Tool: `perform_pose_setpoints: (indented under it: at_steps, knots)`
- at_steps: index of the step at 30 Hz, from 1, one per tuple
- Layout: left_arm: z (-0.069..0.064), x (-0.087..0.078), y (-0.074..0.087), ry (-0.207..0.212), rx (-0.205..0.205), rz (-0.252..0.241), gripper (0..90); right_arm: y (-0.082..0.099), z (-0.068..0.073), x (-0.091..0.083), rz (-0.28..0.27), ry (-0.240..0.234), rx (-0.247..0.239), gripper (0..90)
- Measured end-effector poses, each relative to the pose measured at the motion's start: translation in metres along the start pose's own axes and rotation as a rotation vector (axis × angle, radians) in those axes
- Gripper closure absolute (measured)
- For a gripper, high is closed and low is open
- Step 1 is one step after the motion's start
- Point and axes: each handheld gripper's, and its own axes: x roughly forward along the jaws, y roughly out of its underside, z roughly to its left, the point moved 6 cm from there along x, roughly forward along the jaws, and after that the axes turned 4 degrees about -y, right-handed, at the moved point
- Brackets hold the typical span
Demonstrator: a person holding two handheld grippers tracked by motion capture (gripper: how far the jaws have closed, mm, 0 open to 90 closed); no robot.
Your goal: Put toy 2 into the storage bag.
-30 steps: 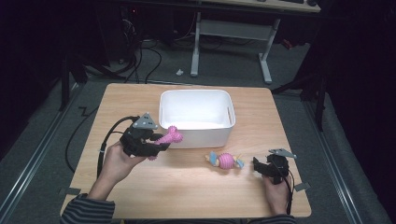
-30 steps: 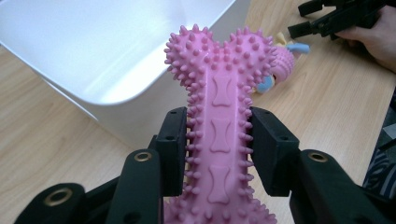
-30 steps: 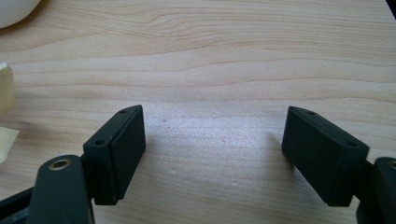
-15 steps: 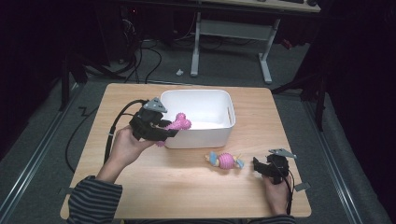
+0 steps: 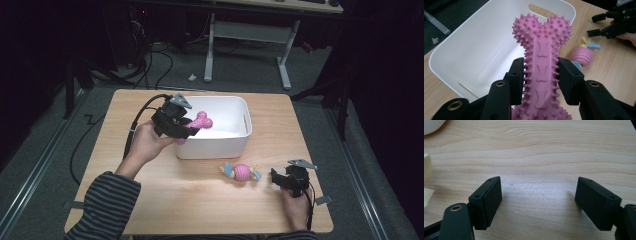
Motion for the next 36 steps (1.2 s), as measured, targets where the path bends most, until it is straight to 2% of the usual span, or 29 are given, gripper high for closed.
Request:
perform_pose_setpoints:
  at_steps: [8, 12, 23, 31, 36]
  knots:
    - [0.009, 0.016, -0.010, -0.015, -0.011, 0.007, 58.7, 0.000, 0.001, 0.000, 0.002, -0.001, 0.003, 21.7]
    - [0.013, 0.025, -0.012, -0.011, -0.031, 0.004, 58.6, 0.000, 0.001, 0.000, 0.002, -0.003, 0.003, 21.7]
    - [0.018, 0.051, -0.016, -0.032, -0.028, 0.029, 58.5, 0.000, 0.001, 0.000, 0.002, -0.001, 0.003, 21.7]
    - [0.019, 0.066, -0.014, -0.028, -0.039, 0.045, 58.4, 0.000, 0.001, 0.000, 0.002, -0.001, 0.005, 21.7]
    - [0.017, 0.074, -0.013, -0.042, -0.024, 0.065, 58.4, 0.000, 0.001, 0.000, 0.002, -0.001, 0.005, 21.7]
